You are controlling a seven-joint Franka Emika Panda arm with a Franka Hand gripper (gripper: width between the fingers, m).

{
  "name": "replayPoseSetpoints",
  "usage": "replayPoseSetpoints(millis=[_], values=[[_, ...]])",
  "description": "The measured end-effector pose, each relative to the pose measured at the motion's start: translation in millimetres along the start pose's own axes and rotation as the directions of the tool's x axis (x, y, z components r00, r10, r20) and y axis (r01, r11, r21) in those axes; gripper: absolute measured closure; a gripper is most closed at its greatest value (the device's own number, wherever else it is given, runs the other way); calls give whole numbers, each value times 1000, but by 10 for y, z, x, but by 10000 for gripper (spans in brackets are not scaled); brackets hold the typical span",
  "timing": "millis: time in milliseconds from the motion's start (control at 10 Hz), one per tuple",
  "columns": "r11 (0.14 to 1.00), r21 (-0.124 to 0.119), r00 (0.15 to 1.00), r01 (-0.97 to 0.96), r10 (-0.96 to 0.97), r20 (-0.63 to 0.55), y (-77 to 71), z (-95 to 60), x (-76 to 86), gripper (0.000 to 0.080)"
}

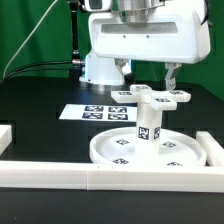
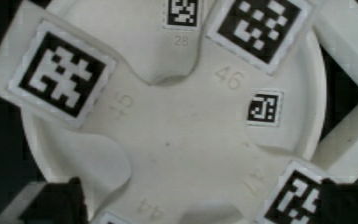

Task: Assemble round table

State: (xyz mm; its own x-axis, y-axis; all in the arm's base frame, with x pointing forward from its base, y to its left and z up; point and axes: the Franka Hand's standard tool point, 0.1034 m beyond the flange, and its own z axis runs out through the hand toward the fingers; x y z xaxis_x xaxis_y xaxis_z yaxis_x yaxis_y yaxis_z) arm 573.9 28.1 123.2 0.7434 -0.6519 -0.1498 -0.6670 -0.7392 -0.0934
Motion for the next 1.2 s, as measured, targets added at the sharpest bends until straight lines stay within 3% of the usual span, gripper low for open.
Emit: replayPoseSetpoints(millis=[500, 1200], values=[[956, -2, 956, 294, -294, 0, 7, 1, 3, 151], [721, -17, 721, 693, -693, 5, 51, -5, 35, 151]])
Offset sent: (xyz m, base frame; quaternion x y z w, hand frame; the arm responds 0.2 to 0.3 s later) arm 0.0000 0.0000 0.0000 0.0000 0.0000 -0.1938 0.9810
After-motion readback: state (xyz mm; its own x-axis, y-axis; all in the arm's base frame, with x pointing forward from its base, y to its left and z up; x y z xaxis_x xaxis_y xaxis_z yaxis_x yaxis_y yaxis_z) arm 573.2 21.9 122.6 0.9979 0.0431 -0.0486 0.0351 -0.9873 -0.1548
